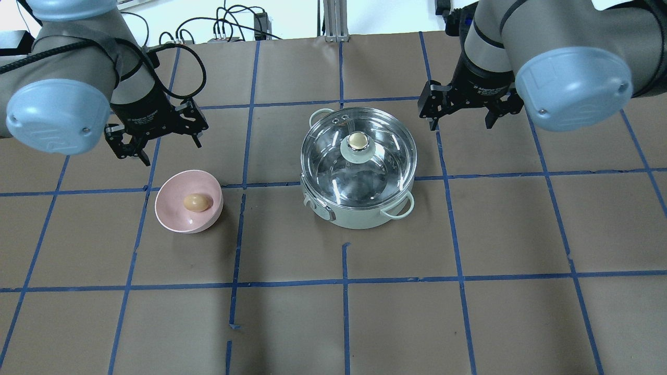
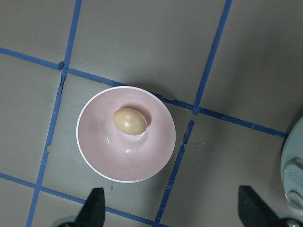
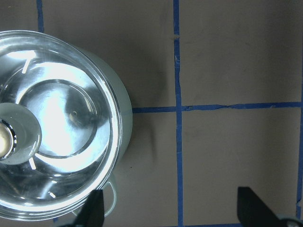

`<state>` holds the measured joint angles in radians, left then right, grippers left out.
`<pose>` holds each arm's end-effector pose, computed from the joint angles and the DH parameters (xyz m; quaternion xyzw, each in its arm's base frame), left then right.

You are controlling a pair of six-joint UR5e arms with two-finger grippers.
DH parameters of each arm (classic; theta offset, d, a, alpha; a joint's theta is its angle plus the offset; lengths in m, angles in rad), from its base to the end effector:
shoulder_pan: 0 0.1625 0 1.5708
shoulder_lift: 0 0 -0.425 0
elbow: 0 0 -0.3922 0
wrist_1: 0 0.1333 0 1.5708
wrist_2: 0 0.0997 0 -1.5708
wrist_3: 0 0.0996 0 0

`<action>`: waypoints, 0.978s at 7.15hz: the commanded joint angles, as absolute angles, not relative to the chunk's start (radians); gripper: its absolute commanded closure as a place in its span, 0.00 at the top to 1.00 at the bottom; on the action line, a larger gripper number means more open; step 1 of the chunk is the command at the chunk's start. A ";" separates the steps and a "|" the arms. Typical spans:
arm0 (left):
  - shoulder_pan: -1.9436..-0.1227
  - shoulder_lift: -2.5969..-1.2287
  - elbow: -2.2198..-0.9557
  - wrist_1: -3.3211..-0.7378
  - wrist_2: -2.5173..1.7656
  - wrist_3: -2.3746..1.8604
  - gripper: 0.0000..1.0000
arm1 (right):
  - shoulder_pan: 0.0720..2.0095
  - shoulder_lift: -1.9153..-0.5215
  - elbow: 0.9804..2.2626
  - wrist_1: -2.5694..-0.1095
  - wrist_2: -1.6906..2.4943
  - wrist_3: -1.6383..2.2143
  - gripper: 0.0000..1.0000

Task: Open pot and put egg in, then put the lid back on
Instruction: 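Move the left gripper down over the egg in the pink bowl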

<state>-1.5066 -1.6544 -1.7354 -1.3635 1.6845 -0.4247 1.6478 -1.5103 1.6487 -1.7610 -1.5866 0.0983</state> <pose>-0.0890 -0.5180 0.3867 -0.2405 0.9688 0.0099 0.0596 0.1713 -0.5072 0.4383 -0.0109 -0.9996 0.0265 0.0056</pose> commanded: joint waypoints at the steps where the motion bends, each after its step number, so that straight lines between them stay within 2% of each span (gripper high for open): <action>1: -1.503 -1.684 -1.785 -1.277 1.715 -0.581 1.00 | 1.647 -1.509 1.649 -1.763 -1.582 0.100 1.00; 4: -1.477 -1.687 -1.819 -1.275 1.710 -0.798 1.00 | 1.647 -1.509 1.654 -1.761 -1.578 0.098 1.00; 7: -1.470 -1.695 -1.822 -1.215 1.716 -0.842 1.00 | 1.643 -1.509 1.651 -1.764 -1.580 0.074 1.00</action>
<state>-1.4719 -1.6907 -1.8204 -1.2335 1.7128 -0.8307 1.6441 -1.5094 1.6500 -1.7637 -1.5816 0.0772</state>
